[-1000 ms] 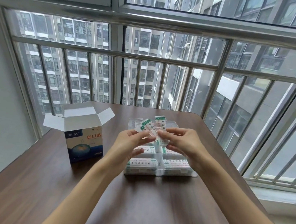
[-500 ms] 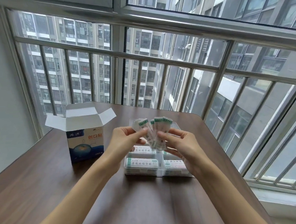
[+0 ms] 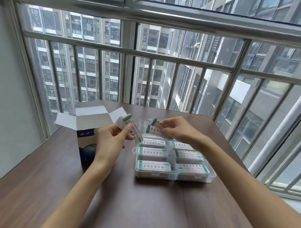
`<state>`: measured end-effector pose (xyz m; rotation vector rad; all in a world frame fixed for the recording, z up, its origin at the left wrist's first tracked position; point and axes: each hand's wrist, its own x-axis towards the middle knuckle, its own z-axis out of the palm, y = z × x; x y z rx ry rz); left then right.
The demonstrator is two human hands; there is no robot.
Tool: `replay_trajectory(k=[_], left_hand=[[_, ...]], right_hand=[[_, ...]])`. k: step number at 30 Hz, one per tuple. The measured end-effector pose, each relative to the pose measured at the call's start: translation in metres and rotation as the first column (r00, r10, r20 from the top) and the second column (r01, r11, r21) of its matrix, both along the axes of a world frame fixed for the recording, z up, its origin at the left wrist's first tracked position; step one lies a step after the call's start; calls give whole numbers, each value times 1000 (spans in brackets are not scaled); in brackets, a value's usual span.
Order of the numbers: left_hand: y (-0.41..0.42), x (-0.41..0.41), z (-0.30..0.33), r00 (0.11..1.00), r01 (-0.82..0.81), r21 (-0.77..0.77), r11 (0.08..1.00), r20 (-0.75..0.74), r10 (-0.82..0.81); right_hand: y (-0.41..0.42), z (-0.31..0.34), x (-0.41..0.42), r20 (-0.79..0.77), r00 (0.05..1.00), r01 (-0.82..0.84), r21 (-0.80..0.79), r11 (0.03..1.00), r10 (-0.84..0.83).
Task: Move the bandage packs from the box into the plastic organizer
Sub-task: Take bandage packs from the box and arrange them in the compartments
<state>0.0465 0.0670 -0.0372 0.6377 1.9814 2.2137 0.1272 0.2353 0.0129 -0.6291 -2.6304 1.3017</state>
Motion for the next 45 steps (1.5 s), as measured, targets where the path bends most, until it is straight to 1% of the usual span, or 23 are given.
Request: replay_trajectory(k=[2, 5, 11, 17, 22, 27, 28, 29, 30, 31, 32, 34, 35, 36, 38, 40, 42, 43, 45], left_hand=[[-2, -3, -1, 1000, 1, 3, 1000, 18, -1], [-3, -4, -2, 999, 11, 22, 1000, 50, -12], [-2, -5, -3, 996, 22, 35, 999, 87, -25], [-2, -5, -3, 993, 39, 37, 999, 111, -43], [-3, -4, -3, 992, 50, 36, 998, 118, -54], [-4, -4, -3, 986, 69, 24, 997, 152, -72], [-3, -4, -3, 983, 72, 22, 997, 168, -75], [-3, -4, -4, 980, 78, 21, 997, 185, -80], [-3, -4, -4, 976, 83, 22, 996, 202, -86], [-3, -4, -4, 971, 89, 29, 996, 220, -93], [-3, -3, -4, 965, 96, 39, 995, 239, -103], [-1, -1, -3, 955, 105, 54, 993, 273, -116], [-1, 0, -3, 948, 109, 58, 992, 293, -121], [0, 2, -3, 941, 118, 62, 991, 311, -131], [2, 6, -2, 926, 176, 73, 982, 325, -190], [3, 11, 2, 906, 265, 97, 959, 316, -282], [3, 14, 4, 894, 319, 98, 943, 299, -333], [3, 14, 4, 906, 318, 65, 946, 274, -323], [2, 13, 2, 950, 276, -53, 960, 166, -264]], right_hand=[[5, -4, -8, 40, 999, -27, 85, 996, 24], [10, -9, -15, 74, 995, -70, 127, 989, 61], [10, -14, -24, 125, 987, -131, 274, 953, 100], [8, -19, -26, 183, 971, -212, 336, 918, 157], [8, -22, -28, 108, 983, -180, 347, 920, 151], [10, -25, -30, 71, 995, -93, 358, 929, 72], [9, -24, -29, 41, 998, -61, 375, 925, 49], [7, -22, -28, -26, 999, -10, 378, 926, 21], [2, -18, -25, -120, 993, 49, 339, 940, -9], [-4, -14, -21, -203, 979, 89, 250, 964, -37], [-11, -9, -16, -242, 969, 85, 133, 988, -51], [-27, -7, -3, -211, 977, -5, -61, 998, -8], [-35, -10, 2, -199, 980, -31, -106, 994, 9], [-41, -15, 7, -215, 977, -27, -136, 990, -3], [-49, -22, 13, -296, 951, 27, -197, 980, -85], [-50, -26, 17, -370, 915, 60, -276, 959, -164], [-47, -26, 22, -412, 887, 65, -334, 940, -208], [-45, -27, 24, -423, 881, 66, -338, 939, -214], [-41, -27, 29, -417, 887, 69, -307, 949, -199]])
